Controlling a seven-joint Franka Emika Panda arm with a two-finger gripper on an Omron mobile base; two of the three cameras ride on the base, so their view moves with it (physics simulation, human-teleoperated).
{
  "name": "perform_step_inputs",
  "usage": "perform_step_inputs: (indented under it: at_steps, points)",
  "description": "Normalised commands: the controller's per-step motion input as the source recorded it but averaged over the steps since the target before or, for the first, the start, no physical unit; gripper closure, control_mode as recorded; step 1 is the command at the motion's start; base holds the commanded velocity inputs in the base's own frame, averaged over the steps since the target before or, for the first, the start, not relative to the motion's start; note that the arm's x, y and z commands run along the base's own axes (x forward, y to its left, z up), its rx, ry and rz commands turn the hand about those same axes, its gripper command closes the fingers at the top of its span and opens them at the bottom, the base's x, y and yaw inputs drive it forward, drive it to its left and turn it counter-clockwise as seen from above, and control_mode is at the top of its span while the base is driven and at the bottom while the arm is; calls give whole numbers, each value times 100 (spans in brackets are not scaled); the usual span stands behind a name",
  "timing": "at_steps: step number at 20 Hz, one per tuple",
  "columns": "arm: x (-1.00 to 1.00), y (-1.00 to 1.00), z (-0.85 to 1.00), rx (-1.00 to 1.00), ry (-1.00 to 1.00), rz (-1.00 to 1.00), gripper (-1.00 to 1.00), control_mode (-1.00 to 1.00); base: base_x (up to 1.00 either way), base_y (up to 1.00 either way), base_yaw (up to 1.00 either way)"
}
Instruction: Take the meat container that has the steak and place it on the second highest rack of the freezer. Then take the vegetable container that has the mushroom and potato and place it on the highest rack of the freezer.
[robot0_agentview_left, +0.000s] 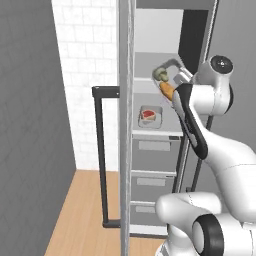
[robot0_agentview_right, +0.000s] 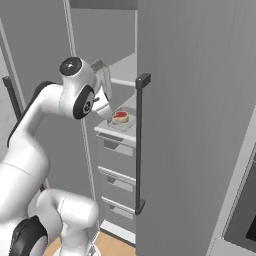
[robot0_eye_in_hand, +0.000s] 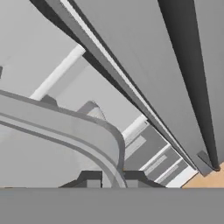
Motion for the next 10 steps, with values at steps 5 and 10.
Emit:
perform_step_inputs:
  at_steps: [5,10]
  points:
    - [25,11,21,25,-12,-26,100,-100,0,0,0]
    - [9,0,0,0,0,0,100,-100,0,0,0]
